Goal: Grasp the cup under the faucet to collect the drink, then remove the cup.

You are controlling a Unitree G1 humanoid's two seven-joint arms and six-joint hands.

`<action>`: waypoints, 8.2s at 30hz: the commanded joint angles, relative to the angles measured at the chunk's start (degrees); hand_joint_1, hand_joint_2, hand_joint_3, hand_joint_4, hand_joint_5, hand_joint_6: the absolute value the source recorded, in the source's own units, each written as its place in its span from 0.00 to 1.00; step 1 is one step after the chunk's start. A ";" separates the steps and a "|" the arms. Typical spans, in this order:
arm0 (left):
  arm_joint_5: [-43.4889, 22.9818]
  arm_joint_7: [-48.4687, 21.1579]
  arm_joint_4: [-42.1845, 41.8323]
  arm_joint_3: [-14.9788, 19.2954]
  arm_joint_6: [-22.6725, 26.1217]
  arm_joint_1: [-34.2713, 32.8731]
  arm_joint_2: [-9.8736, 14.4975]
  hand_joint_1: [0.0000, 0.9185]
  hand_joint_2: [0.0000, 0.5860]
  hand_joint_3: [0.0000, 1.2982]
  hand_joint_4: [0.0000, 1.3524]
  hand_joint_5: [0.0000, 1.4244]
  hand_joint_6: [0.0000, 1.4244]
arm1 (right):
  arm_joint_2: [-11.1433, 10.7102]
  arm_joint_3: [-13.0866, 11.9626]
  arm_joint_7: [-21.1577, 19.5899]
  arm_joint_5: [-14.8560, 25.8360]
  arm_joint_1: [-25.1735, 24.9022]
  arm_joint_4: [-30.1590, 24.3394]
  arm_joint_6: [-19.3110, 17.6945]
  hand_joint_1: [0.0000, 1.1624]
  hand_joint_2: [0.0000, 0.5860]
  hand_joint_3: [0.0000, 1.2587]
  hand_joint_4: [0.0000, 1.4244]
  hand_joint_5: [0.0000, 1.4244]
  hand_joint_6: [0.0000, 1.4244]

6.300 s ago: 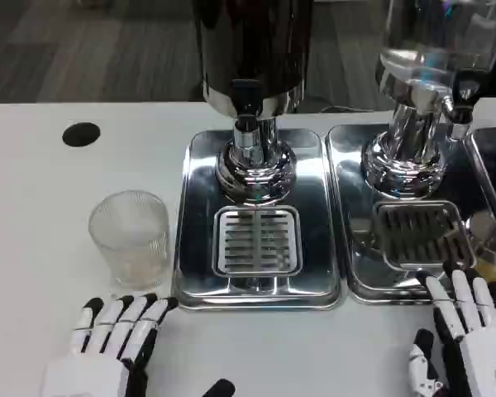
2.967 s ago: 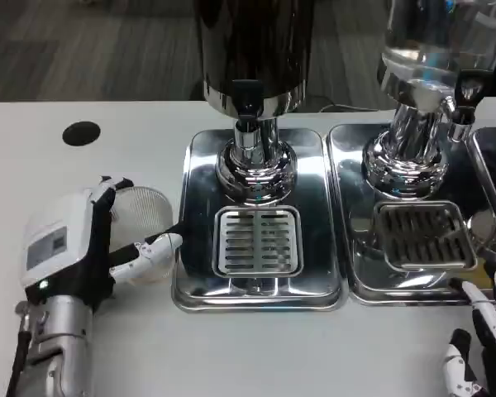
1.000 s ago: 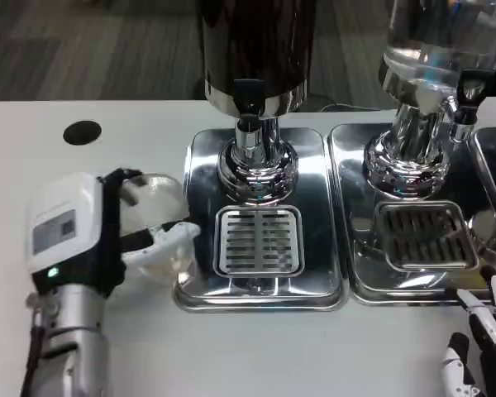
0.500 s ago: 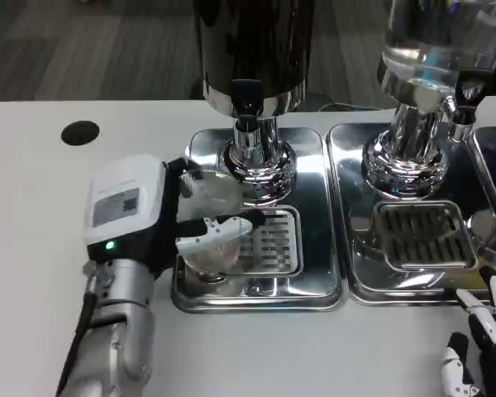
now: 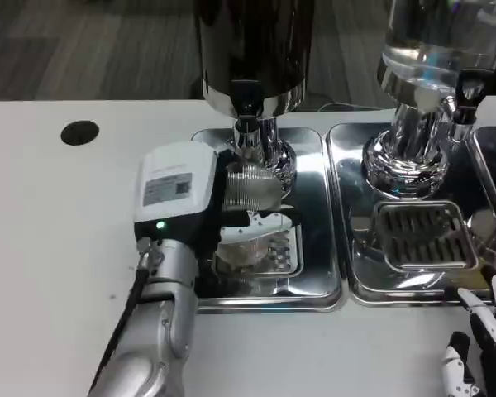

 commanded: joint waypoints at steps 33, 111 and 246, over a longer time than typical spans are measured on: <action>-6.32 11.54 6.00 3.24 -10.19 3.50 1.36 0.00 0.06 0.20 0.05 0.36 0.53 | 0.79 1.29 -0.15 0.28 -1.98 2.01 0.12 0.03 0.95 0.19 0.01 0.00 0.01; -0.10 -2.93 -26.36 9.41 -16.30 14.94 5.88 0.00 0.10 0.44 0.39 0.40 0.41 | 0.48 1.14 1.37 -3.25 2.17 -6.78 2.54 0.04 0.95 0.16 0.02 0.00 0.00; 2.95 21.79 -10.50 14.35 -24.63 42.39 10.54 0.00 0.12 0.18 0.00 0.12 0.09 | 7.64 3.81 46.18 7.22 -20.85 -22.27 14.56 0.22 0.25 0.00 0.00 0.00 0.00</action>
